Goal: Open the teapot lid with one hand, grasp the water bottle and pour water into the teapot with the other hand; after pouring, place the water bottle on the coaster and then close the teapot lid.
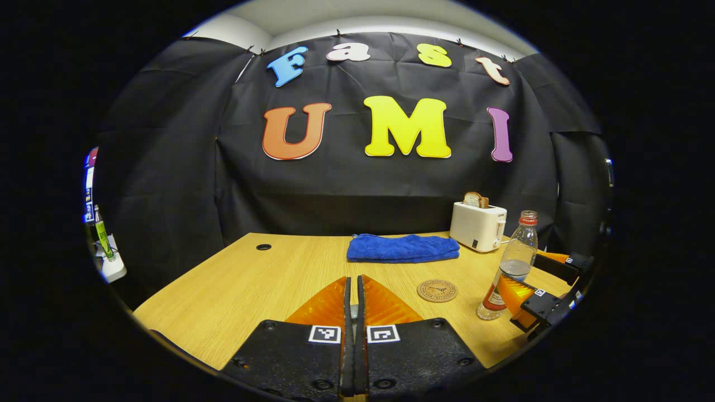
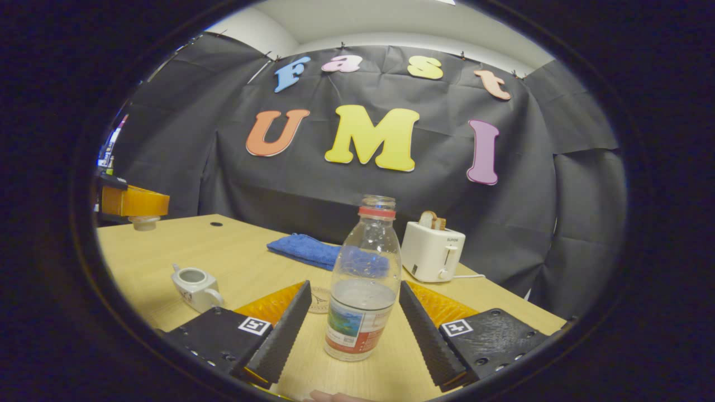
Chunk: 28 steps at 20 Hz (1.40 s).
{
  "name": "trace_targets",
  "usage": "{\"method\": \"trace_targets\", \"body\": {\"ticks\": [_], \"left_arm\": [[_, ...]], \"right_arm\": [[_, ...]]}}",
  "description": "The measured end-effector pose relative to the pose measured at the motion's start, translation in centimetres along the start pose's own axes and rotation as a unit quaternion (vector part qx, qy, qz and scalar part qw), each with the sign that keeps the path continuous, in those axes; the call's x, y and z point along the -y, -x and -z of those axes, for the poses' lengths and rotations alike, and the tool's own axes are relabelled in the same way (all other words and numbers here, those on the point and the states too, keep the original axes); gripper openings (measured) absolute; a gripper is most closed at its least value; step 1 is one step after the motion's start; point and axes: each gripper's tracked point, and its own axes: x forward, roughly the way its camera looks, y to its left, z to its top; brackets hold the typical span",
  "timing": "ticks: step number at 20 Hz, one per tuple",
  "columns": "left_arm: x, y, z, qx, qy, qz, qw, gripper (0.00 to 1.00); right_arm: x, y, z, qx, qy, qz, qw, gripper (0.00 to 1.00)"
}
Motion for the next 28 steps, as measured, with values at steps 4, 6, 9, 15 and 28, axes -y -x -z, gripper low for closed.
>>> {"method": "trace_targets", "body": {"ticks": [4,6,9,15,28], "left_arm": [[0.2,1.7,-1.3,-0.001,0.010,0.020,1.000,0.03],[-0.4,2.4,-2.1,0.005,0.001,0.015,1.000,0.03],[-1.3,3.5,-3.0,0.012,-0.003,0.012,1.000,0.03],[-3.3,5.0,-3.4,0.015,0.032,0.029,0.999,0.03],[-8.5,5.3,-2.3,-0.003,0.032,-0.021,0.999,0.03]], "right_arm": [[0.1,-2.0,0.6,-0.023,-0.001,0.014,1.000,0.98],[0.1,-2.3,1.1,-0.039,0.005,0.017,0.999,0.91],[-0.4,-1.7,0.0,-0.032,0.037,0.021,0.999,0.76],[-1.7,-0.9,-1.2,-0.040,0.143,0.041,0.988,0.76],[-5.9,-0.8,0.5,-0.060,0.439,0.055,0.895,0.77]]}}
